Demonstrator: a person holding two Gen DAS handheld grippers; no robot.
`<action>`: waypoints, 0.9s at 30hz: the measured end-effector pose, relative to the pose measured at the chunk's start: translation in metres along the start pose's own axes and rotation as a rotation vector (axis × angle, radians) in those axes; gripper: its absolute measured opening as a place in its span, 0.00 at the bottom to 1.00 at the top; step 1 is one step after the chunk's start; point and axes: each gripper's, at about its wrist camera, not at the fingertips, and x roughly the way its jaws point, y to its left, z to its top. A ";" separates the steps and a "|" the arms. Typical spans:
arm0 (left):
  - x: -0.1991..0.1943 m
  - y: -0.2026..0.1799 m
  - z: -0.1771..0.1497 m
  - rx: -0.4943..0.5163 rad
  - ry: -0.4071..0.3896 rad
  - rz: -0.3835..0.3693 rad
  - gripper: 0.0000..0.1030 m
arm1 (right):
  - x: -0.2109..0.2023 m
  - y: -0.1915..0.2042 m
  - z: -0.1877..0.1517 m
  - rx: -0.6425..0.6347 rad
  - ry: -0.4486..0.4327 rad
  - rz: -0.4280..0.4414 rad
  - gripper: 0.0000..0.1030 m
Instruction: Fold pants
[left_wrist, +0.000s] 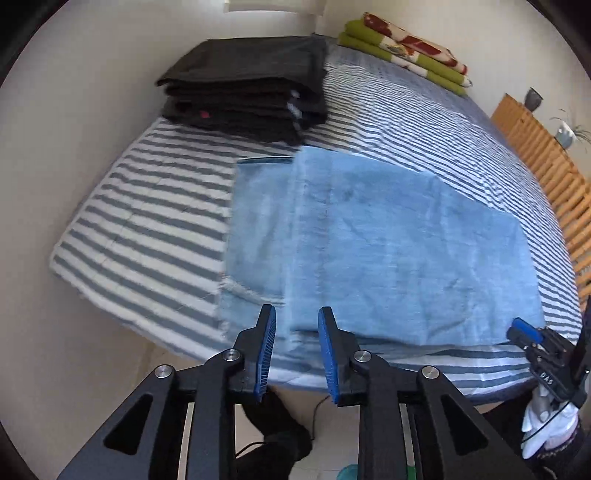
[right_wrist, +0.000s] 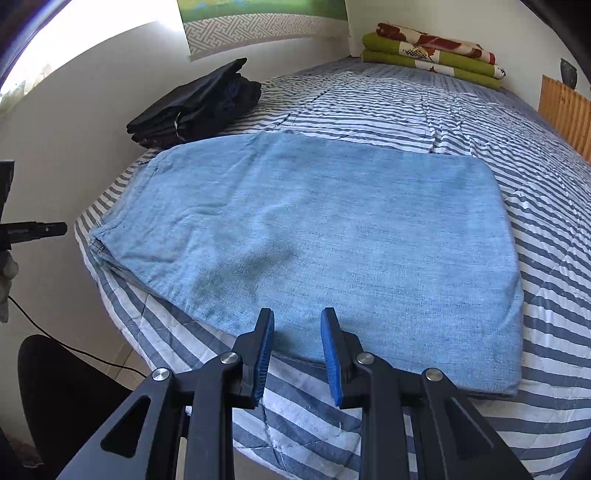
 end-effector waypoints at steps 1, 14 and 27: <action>0.010 -0.014 0.005 0.028 0.022 -0.025 0.42 | 0.000 0.002 0.000 -0.004 -0.001 0.002 0.23; 0.076 -0.048 0.018 0.107 0.127 0.045 0.26 | 0.006 -0.002 0.000 0.017 0.012 0.039 0.25; 0.046 -0.006 0.019 -0.021 0.035 0.011 0.00 | 0.008 -0.006 -0.001 0.029 0.013 0.047 0.26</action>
